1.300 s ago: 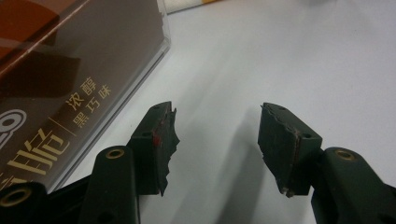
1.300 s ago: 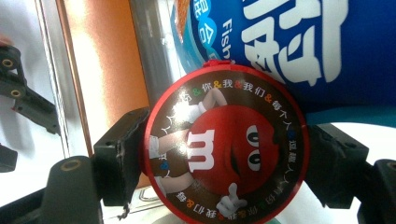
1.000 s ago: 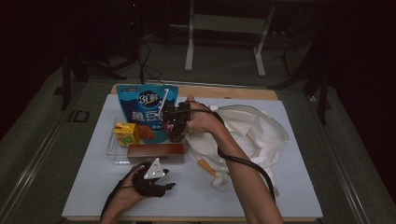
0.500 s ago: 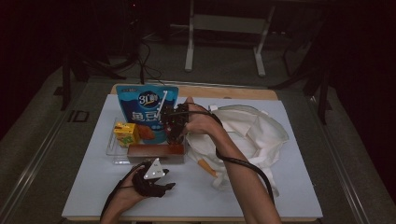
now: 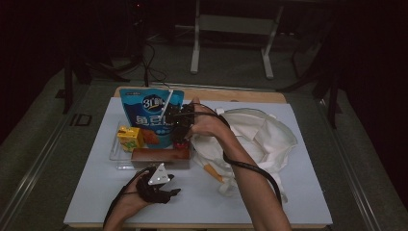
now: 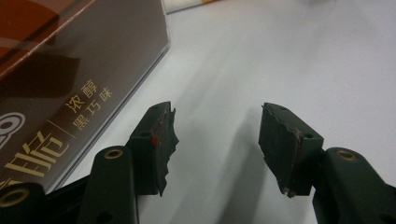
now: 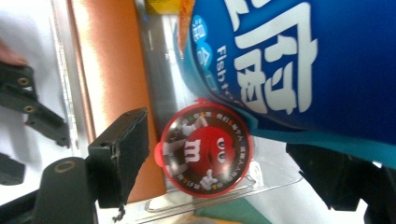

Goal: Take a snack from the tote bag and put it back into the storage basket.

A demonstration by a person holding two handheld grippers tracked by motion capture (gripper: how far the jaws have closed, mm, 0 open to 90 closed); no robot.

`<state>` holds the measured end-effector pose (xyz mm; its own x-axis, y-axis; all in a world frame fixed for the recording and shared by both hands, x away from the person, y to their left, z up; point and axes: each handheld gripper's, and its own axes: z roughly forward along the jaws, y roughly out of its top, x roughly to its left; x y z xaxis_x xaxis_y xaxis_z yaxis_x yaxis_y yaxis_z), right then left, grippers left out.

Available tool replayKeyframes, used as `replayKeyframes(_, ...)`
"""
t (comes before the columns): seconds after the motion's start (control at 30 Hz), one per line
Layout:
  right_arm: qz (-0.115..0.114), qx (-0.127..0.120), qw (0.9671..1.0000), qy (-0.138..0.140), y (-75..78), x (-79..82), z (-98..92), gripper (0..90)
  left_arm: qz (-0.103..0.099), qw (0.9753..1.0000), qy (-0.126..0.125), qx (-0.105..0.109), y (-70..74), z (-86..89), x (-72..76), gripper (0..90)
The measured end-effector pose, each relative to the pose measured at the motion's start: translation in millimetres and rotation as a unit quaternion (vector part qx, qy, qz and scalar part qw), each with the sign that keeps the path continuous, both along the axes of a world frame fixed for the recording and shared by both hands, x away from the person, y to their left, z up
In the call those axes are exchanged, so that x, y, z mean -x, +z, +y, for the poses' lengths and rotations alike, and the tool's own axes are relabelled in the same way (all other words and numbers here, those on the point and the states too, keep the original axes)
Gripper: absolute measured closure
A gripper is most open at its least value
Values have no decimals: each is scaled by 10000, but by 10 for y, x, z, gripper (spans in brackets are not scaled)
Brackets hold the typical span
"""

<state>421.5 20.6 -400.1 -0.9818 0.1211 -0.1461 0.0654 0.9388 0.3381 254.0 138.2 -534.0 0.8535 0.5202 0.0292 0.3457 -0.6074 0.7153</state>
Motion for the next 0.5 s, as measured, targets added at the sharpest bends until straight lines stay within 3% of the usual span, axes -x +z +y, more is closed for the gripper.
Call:
replayKeyframes(0.17, 62, -58, 9999, -61, -24, -11, -126, 231, 17, 10000, -2, -7, -8, -4, -4, 446)
replayKeyframes(0.5, 49, -293, 9994, -159, 80, -2, -378, 241, 30, 10000, 12, -21, -15, -11, -7, 446)
